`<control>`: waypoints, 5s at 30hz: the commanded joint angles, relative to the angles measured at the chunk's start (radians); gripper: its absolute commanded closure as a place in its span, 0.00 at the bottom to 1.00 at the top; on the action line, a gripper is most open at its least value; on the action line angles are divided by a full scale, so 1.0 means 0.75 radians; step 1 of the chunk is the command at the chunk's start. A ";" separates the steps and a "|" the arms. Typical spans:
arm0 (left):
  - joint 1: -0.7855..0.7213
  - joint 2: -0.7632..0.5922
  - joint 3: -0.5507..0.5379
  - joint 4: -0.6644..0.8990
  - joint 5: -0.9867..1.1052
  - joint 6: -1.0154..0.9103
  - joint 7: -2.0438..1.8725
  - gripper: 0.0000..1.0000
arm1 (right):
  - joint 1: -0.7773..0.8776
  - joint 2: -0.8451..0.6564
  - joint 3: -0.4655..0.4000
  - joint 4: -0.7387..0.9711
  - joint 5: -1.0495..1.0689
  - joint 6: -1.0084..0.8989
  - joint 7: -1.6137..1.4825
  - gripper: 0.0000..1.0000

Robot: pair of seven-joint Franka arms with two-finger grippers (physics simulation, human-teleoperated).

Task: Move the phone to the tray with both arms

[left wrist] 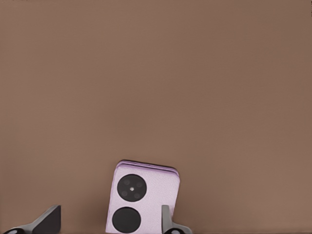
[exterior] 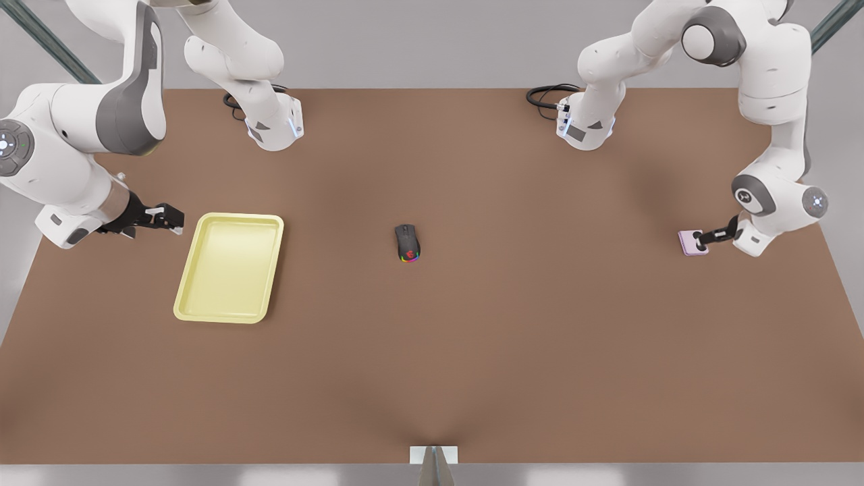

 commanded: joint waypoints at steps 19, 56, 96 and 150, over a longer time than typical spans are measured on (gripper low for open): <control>-0.049 0.034 -0.014 -0.091 -0.098 0.170 0.341 0.00 | -0.003 0.009 -0.010 0.003 0.003 0.001 -0.013 0.00; -0.630 -0.089 -0.011 0.026 -0.104 -0.075 -0.516 0.20 | -0.009 0.015 -0.010 0.013 0.003 0.001 -0.015 0.00; -1.360 0.240 -0.257 1.730 -0.106 -1.448 -1.030 0.00 | -0.001 0.027 -0.006 0.042 0.003 0.001 -0.017 0.00; -1.313 0.242 -0.228 1.705 -0.111 -1.435 -1.007 0.00 | 1.083 1.480 0.017 0.997 0.011 0.606 1.181 0.00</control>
